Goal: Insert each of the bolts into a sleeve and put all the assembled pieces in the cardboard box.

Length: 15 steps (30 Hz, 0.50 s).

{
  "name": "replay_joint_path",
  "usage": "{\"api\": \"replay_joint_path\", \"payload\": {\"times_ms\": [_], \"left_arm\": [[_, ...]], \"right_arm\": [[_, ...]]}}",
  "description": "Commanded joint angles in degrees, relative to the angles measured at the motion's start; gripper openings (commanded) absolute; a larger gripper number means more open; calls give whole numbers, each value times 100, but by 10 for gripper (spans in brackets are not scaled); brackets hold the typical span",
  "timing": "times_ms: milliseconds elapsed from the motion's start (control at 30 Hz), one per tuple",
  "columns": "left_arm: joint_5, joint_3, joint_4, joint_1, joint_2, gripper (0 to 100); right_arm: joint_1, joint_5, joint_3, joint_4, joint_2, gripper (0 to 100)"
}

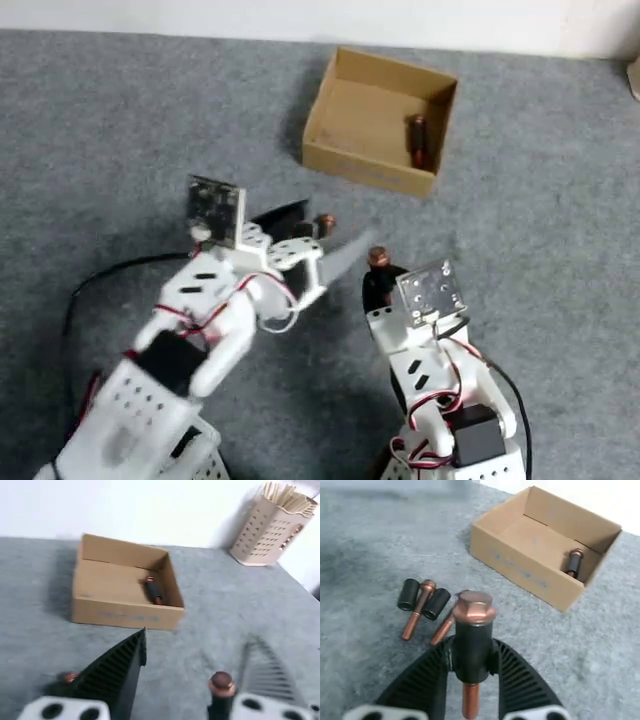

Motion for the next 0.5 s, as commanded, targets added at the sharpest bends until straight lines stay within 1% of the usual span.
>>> {"api": "replay_joint_path", "payload": {"times_ms": [0, 67, 167, 233, 333, 467], "left_arm": [[-730, -171, 220, -215, -400, 179], [-1125, -4, 202, -75, -391, 121], [-1635, 198, -53, 189, -207, 1], [-1908, 251, -132, 277, -13, 15], [-2075, 259, -308, 215, 347, 8], [-2251, 277, -853, -312, 998, 7]], "right_arm": [[171, 35, -31, -259, -31, 5], [171, 35, -22, -259, -31, 5], [171, 35, 145, -365, -31, 5], [171, 35, 259, -497, -31, 5], [180, 35, 338, -505, -31, 5], [180, 35, 356, -664, 31, 5]]}}
